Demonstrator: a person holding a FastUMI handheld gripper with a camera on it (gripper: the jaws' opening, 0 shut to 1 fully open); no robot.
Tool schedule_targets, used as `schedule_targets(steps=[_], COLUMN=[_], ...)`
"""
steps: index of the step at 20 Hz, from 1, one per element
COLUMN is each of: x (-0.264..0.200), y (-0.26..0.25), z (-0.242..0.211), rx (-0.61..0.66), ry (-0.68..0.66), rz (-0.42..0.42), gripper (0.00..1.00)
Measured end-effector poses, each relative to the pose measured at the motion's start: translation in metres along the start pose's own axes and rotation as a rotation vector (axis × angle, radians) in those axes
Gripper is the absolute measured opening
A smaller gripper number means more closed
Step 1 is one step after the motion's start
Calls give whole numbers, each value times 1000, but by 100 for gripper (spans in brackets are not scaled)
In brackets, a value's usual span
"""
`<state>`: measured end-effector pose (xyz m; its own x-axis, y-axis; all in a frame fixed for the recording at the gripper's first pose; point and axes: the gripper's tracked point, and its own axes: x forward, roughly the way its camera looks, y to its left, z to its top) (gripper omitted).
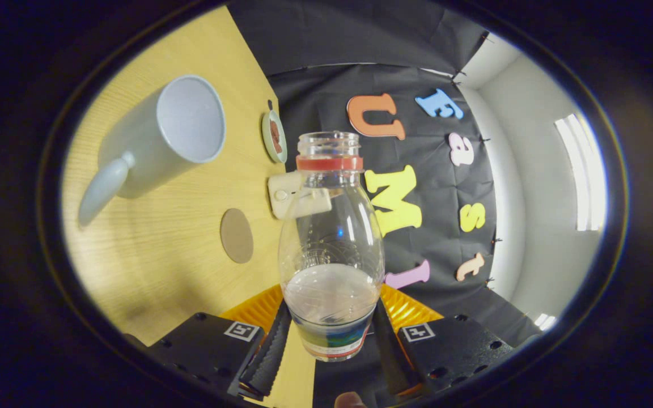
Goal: Take the bottle from table, then pour the juice into the cup, finally place the bottle on the coaster
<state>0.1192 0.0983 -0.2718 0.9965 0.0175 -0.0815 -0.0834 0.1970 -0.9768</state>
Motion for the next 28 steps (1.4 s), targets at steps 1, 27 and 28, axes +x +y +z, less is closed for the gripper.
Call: schedule_targets(steps=[1, 27, 28], x=[-1, -3, -3], y=[0, -29, -30], z=[1, 22, 23], rx=[-20, -342, -344], ry=[-5, -64, -62], rz=[-2, -43, -44], gripper=[76, 76, 76])
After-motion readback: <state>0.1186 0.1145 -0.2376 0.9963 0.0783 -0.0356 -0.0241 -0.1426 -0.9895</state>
